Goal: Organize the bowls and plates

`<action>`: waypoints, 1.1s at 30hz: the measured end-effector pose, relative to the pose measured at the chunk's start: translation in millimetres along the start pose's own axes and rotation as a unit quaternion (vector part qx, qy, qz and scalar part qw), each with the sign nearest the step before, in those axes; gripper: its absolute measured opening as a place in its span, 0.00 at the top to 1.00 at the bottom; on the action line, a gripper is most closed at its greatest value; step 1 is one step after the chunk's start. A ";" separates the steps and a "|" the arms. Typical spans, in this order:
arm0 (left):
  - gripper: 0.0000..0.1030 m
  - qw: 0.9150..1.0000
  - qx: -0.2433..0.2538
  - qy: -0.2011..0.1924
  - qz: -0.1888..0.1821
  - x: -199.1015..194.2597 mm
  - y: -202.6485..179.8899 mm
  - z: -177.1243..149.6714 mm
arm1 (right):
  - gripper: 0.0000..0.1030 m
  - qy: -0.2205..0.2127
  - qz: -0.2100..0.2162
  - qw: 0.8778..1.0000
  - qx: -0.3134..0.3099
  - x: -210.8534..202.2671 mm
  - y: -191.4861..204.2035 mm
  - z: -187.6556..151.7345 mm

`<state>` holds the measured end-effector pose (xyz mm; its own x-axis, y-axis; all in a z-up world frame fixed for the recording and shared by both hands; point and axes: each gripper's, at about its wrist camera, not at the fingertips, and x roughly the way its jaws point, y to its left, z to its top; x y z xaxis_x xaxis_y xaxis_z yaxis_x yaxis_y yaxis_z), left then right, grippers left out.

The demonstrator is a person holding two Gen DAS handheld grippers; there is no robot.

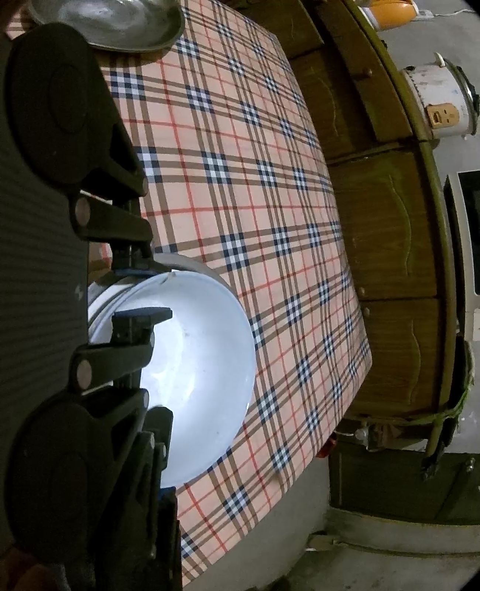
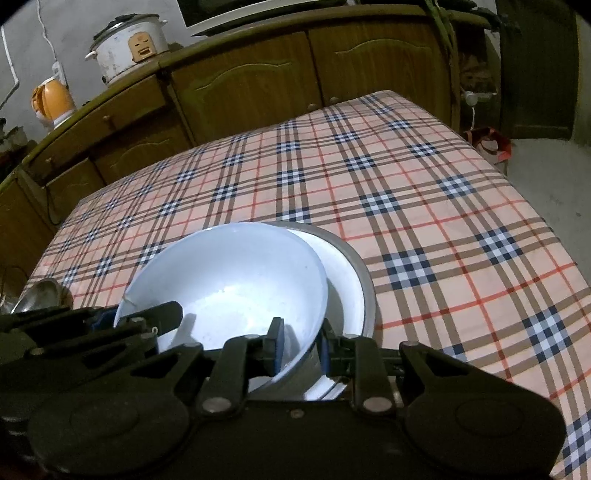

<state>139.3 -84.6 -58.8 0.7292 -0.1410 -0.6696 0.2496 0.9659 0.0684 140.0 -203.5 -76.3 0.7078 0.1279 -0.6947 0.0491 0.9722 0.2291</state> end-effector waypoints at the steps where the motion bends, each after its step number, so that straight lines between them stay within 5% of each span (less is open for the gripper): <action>1: 0.79 1.000 -0.002 -0.002 -0.003 0.3 0.7 -0.2 | 0.75 0.001 -0.001 1.000 0.000 0.3 -0.3 0.5; 14: 0.75 1.000 -0.021 -0.014 -0.012 -8.0 6.0 1.4 | 0.71 -0.024 -0.004 1.000 0.016 -12.1 -11.7 10.6; 19: 0.58 0.999 -0.030 -0.025 -0.012 -19.4 10.4 4.7 | 0.61 -0.035 -0.001 0.999 0.023 -21.8 -13.5 11.6; 25: 0.38 0.999 -0.037 -0.027 -0.012 -27.5 13.0 4.1 | 0.31 -0.055 -0.001 0.998 0.025 -34.3 -14.1 10.3; 33: 0.18 0.999 -0.040 -0.030 0.002 -33.3 15.0 1.3 | 0.24 -0.061 -0.026 0.997 0.026 -41.4 -16.3 0.8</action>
<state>119.6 -65.7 -34.5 0.7673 -0.1477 -0.6241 0.1969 0.9804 0.0101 110.4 -224.8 -50.7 0.7832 0.0507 -0.6197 0.1219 0.9648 0.2331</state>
